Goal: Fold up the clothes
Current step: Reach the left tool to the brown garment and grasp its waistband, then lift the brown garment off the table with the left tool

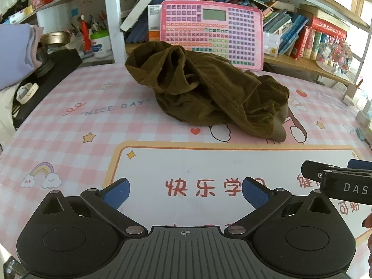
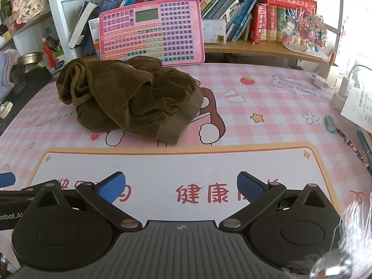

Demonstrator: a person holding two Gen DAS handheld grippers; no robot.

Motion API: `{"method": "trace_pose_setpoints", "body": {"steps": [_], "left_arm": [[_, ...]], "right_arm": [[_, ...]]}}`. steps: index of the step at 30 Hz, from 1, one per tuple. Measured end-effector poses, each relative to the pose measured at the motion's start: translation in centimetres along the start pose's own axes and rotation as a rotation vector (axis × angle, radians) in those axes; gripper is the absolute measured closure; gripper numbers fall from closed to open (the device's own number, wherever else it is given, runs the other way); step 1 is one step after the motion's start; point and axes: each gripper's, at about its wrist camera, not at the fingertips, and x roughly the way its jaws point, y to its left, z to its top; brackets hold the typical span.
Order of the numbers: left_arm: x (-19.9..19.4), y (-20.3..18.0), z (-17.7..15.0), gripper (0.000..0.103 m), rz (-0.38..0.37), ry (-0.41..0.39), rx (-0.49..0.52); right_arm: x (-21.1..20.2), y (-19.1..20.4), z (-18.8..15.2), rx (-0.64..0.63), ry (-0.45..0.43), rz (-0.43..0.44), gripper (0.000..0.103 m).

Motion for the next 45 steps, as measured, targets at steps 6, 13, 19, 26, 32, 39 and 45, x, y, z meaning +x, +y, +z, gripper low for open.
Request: {"method": "trace_pose_setpoints", "body": {"steps": [6, 13, 19, 26, 32, 39, 45], "left_arm": [[0.3, -0.2, 0.4, 0.0, -0.012, -0.01, 0.027], [1.3, 0.7, 2.4, 0.0, -0.031, -0.035, 0.046], [3.6, 1.5, 6.1, 0.0, -0.005, -0.057, 0.055], [7.6, 2.1, 9.8, 0.0, -0.021, -0.026, 0.022], [10.9, 2.2, 12.0, 0.0, 0.016, -0.02, -0.017], [11.2, 3.7, 12.7, 0.081, -0.076, -0.046, -0.15], [8.4, 5.1, 12.4, 0.088, -0.166, -0.094, -0.216]], "right_arm": [[0.4, -0.3, -0.1, 0.032, 0.013, -0.005, 0.0], [1.3, -1.8, 1.2, 0.207, 0.02, 0.04, 0.0], [2.7, -2.3, 2.0, 0.314, 0.068, 0.036, 0.0], [3.1, -2.9, 2.2, 0.413, 0.097, 0.01, 0.0], [2.7, -3.4, 1.9, 0.473, 0.102, -0.019, 0.0], [1.6, -3.7, 1.6, 0.523, 0.066, 0.079, 0.0], [1.4, -4.0, 1.8, 0.552, 0.072, 0.112, 0.0]]}}
